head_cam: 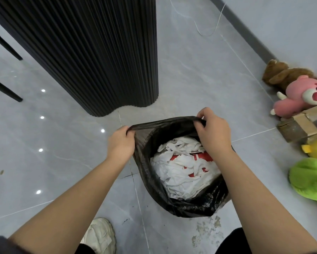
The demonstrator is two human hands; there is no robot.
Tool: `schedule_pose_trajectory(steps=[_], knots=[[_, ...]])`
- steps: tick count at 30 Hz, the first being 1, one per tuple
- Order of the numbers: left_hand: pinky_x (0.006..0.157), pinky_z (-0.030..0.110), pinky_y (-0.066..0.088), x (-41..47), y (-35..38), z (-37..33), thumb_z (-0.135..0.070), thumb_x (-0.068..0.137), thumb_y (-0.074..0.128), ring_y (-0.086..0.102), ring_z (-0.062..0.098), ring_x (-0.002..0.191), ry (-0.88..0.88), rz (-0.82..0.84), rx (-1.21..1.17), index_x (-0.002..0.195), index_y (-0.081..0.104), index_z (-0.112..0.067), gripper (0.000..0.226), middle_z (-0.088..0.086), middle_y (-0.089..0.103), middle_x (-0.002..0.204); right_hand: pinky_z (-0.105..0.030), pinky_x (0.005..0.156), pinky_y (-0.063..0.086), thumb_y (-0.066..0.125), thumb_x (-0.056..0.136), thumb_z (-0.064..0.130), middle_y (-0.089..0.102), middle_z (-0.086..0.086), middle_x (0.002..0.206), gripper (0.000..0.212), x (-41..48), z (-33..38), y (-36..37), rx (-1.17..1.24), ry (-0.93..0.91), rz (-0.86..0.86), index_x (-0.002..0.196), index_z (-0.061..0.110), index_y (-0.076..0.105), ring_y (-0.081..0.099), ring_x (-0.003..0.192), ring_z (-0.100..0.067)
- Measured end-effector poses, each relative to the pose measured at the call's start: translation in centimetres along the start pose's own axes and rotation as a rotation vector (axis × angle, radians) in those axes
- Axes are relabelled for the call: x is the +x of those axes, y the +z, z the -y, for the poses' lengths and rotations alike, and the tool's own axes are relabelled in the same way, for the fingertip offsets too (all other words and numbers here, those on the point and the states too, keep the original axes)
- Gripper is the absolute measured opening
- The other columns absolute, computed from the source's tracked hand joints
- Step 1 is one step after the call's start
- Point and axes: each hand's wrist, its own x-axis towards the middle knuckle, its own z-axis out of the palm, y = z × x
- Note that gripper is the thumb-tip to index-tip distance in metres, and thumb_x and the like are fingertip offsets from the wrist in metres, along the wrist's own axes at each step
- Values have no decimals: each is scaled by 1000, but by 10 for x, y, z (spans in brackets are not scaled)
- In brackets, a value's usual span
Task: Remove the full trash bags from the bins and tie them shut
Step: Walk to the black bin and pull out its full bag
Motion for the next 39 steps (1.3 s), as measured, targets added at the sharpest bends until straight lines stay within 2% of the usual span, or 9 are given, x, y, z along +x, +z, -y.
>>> schedule_pose_trajectory(steps=[2,5,12,18,22,24,27,34,39], knots=[[57,23,38,-4,1,1,-15,97,39,52,18,72,-118,-8,-162,91,63,-4,27,5,59,78,-32,61,36,56,89,37,57,-2,64,19,2,-10,-10,-86,82,34,88,18,56,51,69,-28],[75,33,47,-11,0,5,-21,97,40,59,27,87,-179,53,-115,96,66,-3,32,15,66,94,-33,64,40,57,85,51,62,-4,73,32,0,-28,-20,-138,184,89,79,20,59,54,77,-28],[85,30,52,-29,-26,13,-68,71,64,65,16,91,-68,565,249,97,71,-25,50,-1,70,96,-36,66,50,70,62,66,61,2,67,51,-26,-50,-47,-8,400,292,69,18,56,58,72,-22],[49,23,39,-45,-48,12,-41,77,72,48,20,64,-156,884,562,83,60,-16,29,6,56,73,-33,67,42,81,64,47,59,1,79,45,-44,-63,-78,-88,523,473,83,14,58,54,81,-22],[57,23,44,-57,-48,9,-28,92,58,54,16,62,-284,719,209,90,60,-12,16,3,59,72,-32,62,42,63,85,33,62,-13,73,33,-51,-71,-88,-133,519,537,75,2,63,56,72,-28],[66,29,52,-64,-46,8,-19,97,50,65,22,74,-415,613,-68,102,59,-7,16,10,67,86,-38,70,53,51,89,23,61,-14,75,25,-52,-70,-88,68,535,430,78,4,63,60,76,-32],[66,40,54,-77,-41,1,-6,98,43,65,27,77,-527,474,-367,94,57,-4,14,15,66,89,-39,65,57,39,90,9,60,-11,76,22,-54,-54,-88,490,654,278,87,9,61,59,67,-24],[52,26,53,-81,-52,-16,-20,93,58,67,19,71,-395,404,-265,96,60,-17,5,6,69,85,-32,68,57,38,88,-4,69,-6,77,37,-51,-18,-83,1090,701,152,99,17,67,65,71,-21],[71,33,54,-69,-65,-31,-20,92,57,66,20,76,-71,287,-170,85,66,-25,12,6,70,86,-32,72,56,36,91,7,66,-11,93,30,-40,3,-81,1481,630,184,92,7,66,65,84,-24]])
